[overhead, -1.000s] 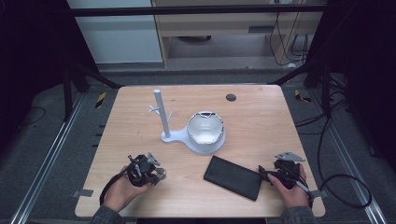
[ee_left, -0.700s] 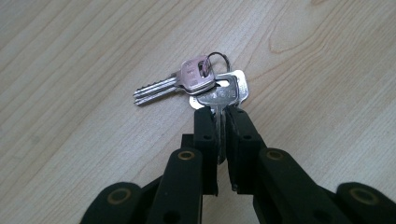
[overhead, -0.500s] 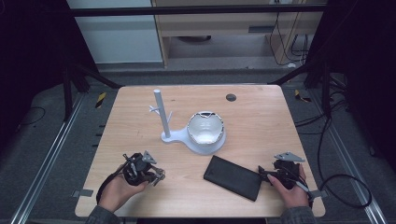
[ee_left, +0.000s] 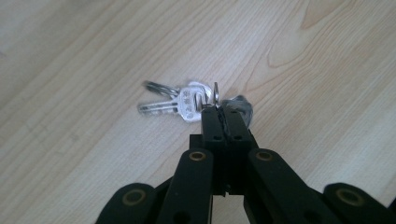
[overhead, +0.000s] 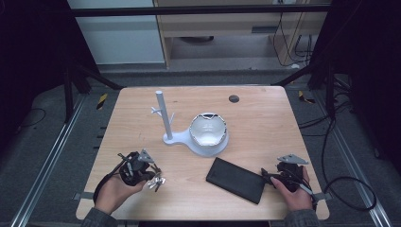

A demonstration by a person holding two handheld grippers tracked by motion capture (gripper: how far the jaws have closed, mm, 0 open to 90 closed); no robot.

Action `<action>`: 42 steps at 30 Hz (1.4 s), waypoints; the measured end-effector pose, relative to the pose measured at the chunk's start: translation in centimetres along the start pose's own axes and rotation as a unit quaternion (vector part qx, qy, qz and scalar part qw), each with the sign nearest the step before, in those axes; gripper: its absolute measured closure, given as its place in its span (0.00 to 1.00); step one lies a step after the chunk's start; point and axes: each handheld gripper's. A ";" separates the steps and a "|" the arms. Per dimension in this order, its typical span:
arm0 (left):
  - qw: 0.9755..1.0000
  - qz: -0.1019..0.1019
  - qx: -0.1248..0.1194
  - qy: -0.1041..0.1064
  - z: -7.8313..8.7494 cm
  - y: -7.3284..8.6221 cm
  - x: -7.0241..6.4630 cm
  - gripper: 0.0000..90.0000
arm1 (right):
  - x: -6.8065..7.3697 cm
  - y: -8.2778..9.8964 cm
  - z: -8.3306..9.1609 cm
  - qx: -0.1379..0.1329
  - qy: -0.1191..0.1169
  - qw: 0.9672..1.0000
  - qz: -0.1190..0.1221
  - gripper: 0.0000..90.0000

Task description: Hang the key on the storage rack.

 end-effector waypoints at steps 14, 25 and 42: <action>1.000 -0.014 -0.006 -0.008 3.5 -1.8 0.7 1.00 | 0.0 0.0 0.0 0.000 0.000 1.000 0.001 0.05; 0.999 -0.031 -0.035 -0.021 9.2 -5.9 1.1 1.00 | 0.0 0.0 0.0 0.000 0.000 1.000 0.001 0.05; 0.997 -0.025 -0.048 -0.058 13.6 -12.7 2.2 1.00 | 0.0 0.0 0.0 0.001 -0.001 1.000 0.001 0.04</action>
Point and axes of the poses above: each handheld gripper's, and its own axes: z roughly backward along the jaws, y roughly out of its underside, x roughly to its left, and after that the axes turned 10 degrees about z, right-handed
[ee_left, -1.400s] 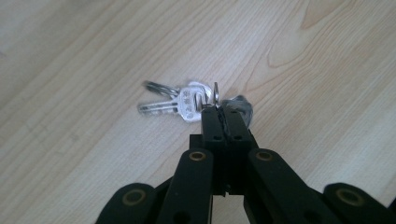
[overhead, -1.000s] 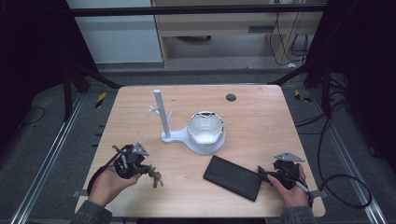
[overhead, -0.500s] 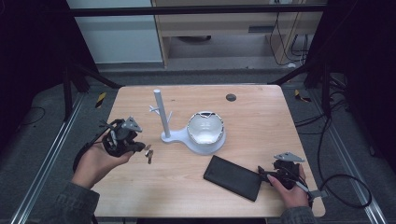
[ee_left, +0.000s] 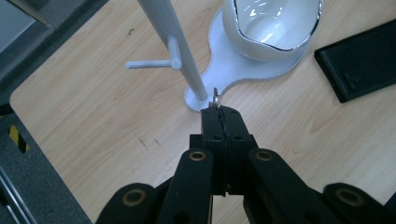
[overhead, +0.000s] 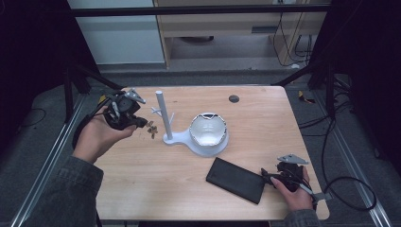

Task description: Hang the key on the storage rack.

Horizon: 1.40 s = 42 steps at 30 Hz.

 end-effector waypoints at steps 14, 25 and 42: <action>1.000 0.021 -0.009 -0.014 0.6 -1.5 1.4 1.00 | 0.0 0.0 0.0 0.000 -0.001 1.000 0.000 0.04; 0.999 0.023 -0.018 -0.020 0.5 -2.3 1.4 1.00 | 0.0 0.0 0.0 0.000 -0.001 1.000 0.000 0.04; 0.999 0.030 -0.022 -0.024 -0.4 -3.1 1.5 1.00 | 0.0 0.0 0.0 0.000 -0.001 1.000 0.000 0.04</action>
Point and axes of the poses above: each handheld gripper's, and its own axes: z roughly backward along the jaws, y roughly out of its underside, x roughly to its left, and after that the axes turned 10 degrees about z, right-handed
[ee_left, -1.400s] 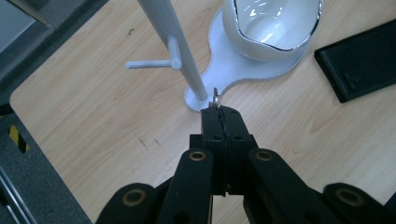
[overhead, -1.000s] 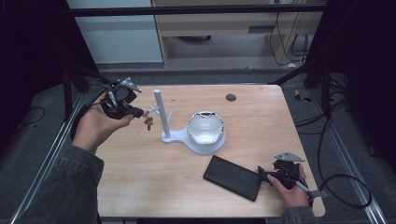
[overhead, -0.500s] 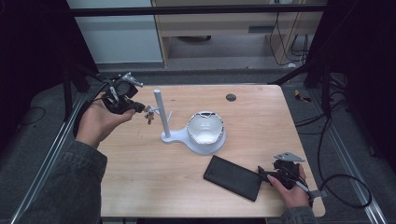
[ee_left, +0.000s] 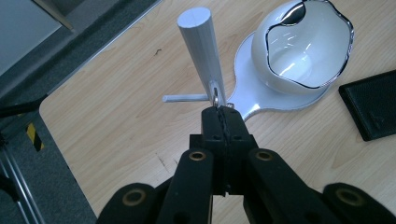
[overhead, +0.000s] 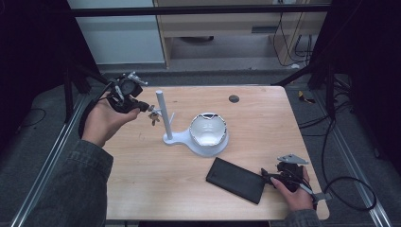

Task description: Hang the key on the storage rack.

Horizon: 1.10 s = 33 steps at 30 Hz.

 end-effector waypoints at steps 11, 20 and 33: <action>1.000 0.000 -0.006 -0.004 -0.9 -0.1 -0.1 1.00 | 0.0 0.0 0.0 0.000 0.000 1.000 0.000 0.04; 0.997 0.005 -0.079 -0.026 1.3 2.5 0.0 0.81 | 0.0 0.0 0.0 0.000 -0.001 1.000 0.002 0.04; 0.994 -0.003 -0.105 -0.032 1.1 8.9 -1.6 0.47 | -0.6 -0.4 0.6 -0.017 0.008 1.000 0.005 0.06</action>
Point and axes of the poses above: each handheld gripper's, and its own axes: z roughly backward along the jaws, y roughly out of its underside, x roughly to its left, and after that the axes turned 10 degrees about z, right-handed
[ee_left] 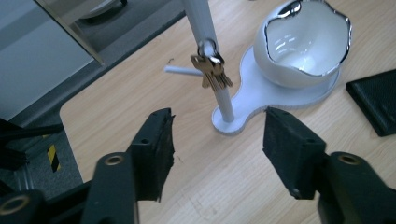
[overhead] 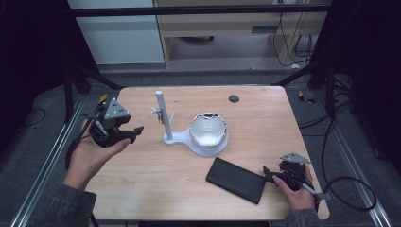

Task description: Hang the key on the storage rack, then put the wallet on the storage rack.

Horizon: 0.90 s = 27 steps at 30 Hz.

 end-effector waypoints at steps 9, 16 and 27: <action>1.000 0.005 0.001 0.024 -2.3 2.7 -1.7 0.20 | 0.2 -0.2 0.4 -0.011 0.006 1.000 0.007 0.07; 0.998 -0.007 0.007 0.062 -4.5 4.6 -3.2 0.10 | 0.3 -0.2 0.4 -0.011 0.005 1.000 0.011 0.07; 0.993 -0.022 0.024 0.115 -7.4 7.0 -8.1 0.13 | 0.8 -0.5 1.7 -0.042 -0.008 0.999 0.018 0.06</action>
Point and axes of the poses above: each handheld gripper's, and its own axes: z roughly backward along the jaws, y roughly out of its underside, x roughly to its left, and after that the axes turned 10 degrees about z, right-handed
